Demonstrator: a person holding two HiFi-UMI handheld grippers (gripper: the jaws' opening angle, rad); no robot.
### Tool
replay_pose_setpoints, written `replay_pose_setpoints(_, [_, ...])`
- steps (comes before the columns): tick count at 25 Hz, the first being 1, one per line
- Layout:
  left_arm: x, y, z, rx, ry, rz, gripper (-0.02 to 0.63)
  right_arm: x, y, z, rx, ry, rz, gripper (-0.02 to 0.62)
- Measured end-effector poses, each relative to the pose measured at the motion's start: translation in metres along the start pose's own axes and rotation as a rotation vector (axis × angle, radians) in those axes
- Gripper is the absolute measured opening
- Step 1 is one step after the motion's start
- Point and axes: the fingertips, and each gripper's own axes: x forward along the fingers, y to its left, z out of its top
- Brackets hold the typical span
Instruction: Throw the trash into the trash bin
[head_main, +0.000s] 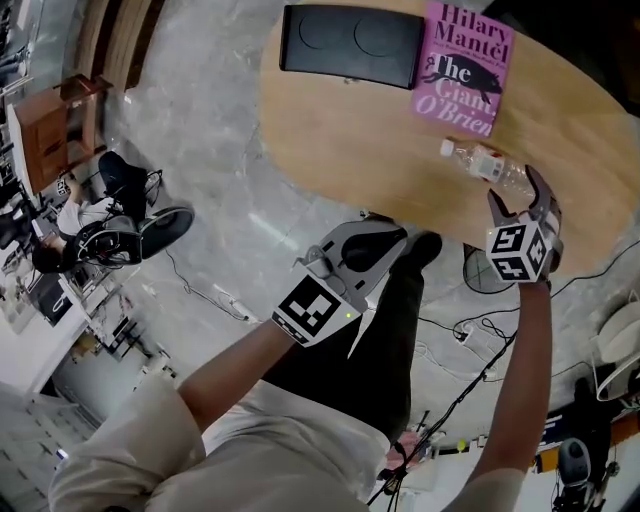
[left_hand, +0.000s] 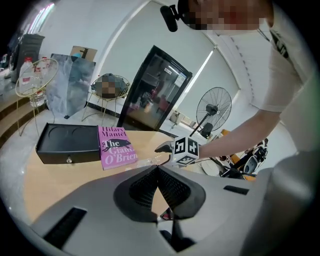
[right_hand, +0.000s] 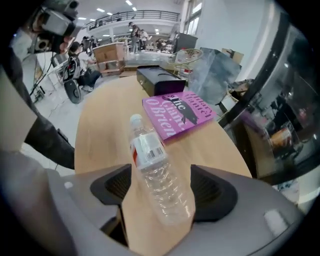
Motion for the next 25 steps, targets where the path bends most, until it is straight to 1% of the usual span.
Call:
replay_pose_setpoints(3, [0.008,0.008,-0.012,-0.015,0.002,0.004,0.008,0.017,0.002,-0.005,-0.090,0.026,0.043,0.382])
replay_pose_setpoints(8, [0.021,0.023,-0.028,-0.026,0.007,0.012,0.008,0.041,0.012,-0.013,-0.150,0.054,0.125,0.380])
replay_pose_setpoints(9, [0.023,0.025,-0.030,-0.027,0.007,0.013,0.008,0.044,0.014,-0.013,-0.162,0.052,0.131,0.373])
replay_pose_setpoints(10, [0.025,0.027,-0.031,-0.029,0.007,0.012,0.008,0.045,0.016,-0.013,-0.171,0.045,0.131,0.345])
replay_pose_setpoints(11, [0.026,0.027,-0.033,-0.034,0.008,0.011,0.008,0.046,0.017,-0.011,-0.175,0.036,0.127,0.337])
replay_pose_setpoints(15, [0.030,0.025,-0.040,-0.035,0.020,0.003,0.008,0.042,0.023,-0.011,-0.155,0.015,0.124,0.322])
replay_pose_setpoints(20, [0.035,0.014,-0.044,0.001,0.039,-0.025,0.008,0.027,0.033,-0.020,-0.108,0.004,0.124,0.321])
replay_pose_setpoints(25, [0.044,-0.003,-0.050,0.045,0.064,-0.052,0.008,0.009,0.043,-0.039,-0.065,0.007,0.122,0.321])
